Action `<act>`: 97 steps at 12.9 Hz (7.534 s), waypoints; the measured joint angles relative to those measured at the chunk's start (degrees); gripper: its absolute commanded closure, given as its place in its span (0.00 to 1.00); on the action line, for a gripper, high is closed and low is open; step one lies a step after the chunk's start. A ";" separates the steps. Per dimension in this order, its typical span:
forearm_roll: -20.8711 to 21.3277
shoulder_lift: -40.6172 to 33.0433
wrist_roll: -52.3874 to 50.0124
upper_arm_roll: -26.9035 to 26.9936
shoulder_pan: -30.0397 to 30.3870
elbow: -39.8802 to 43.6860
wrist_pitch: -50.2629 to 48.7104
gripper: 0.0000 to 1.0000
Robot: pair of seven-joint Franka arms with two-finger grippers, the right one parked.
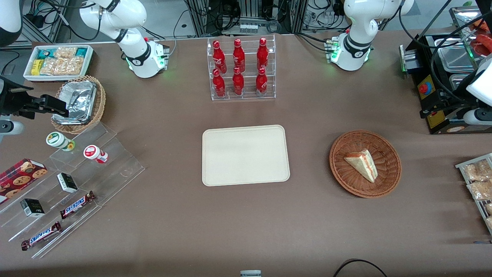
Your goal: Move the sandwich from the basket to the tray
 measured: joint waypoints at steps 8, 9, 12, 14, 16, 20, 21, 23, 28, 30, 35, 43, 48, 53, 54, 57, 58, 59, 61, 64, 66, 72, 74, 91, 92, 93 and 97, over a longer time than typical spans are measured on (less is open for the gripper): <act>-0.16 1.70 -0.68 0.00 -0.01 -0.14 0.10 0.00; -0.12 2.31 -1.89 0.00 -0.01 -0.35 0.22 0.00; 0.38 3.85 -6.99 -0.19 -0.13 -5.53 7.21 0.00; 0.45 4.28 -13.51 -0.56 -0.58 -12.17 15.31 0.00; 0.50 4.35 -21.04 -0.77 -2.25 -19.29 24.44 0.00; 0.73 4.35 -34.03 -0.92 -5.25 -33.04 42.07 0.00; 0.73 4.34 -35.23 -0.85 -5.25 -35.63 44.74 0.00; 0.73 4.33 -36.09 -0.65 -5.18 -38.00 46.34 0.00; 0.73 5.91 -36.66 -0.43 -5.07 -40.74 48.58 0.00; 0.73 7.57 -37.07 -0.34 -4.92 -41.23 50.94 0.00; 0.73 11.78 -37.76 -0.34 -4.76 -41.41 56.76 0.00; 0.73 13.73 -40.61 -0.34 -4.76 -41.32 59.46 1.00; 0.87 13.02 -40.67 -0.45 -4.86 -39.41 58.47 1.00; 3.89 9.96 -40.58 -1.52 -8.12 -24.59 33.94 1.00; 3.97 9.91 -40.22 -1.72 -9.96 -20.76 29.41 1.00; 3.97 10.15 -39.04 -2.19 -16.88 -14.54 23.99 1.00; 3.86 10.56 -39.04 -2.28 -19.57 -13.60 23.91 1.00; 3.38 11.39 -39.17 -2.35 -22.27 -12.65 23.93 1.00; 2.05 14.72 -40.15 -2.43 -27.67 -9.17 24.00 1.00; 1.91 22.27 -42.42 -2.51 -34.82 -2.32 24.18 1.00; 1.65 26.34 -43.21 -2.56 -38.90 -0.48 26.82 1.00; 0.06 32.99 -43.81 -2.55 -43.03 0.05 34.93 1.00; 0.06 35.08 -43.55 -2.55 -44.31 0.05 37.31 1.00; -0.09 32.01 -46.10 -1.01 -43.18 2.91 30.54 0.00; -0.08 28.59 -46.20 -0.87 -41.74 3.18 27.54 0.00; -0.07 25.06 -46.27 -0.72 -40.09 3.24 23.79 0.00; 0.17 11.30 -42.64 2.45 -33.19 2.61 7.99 0.00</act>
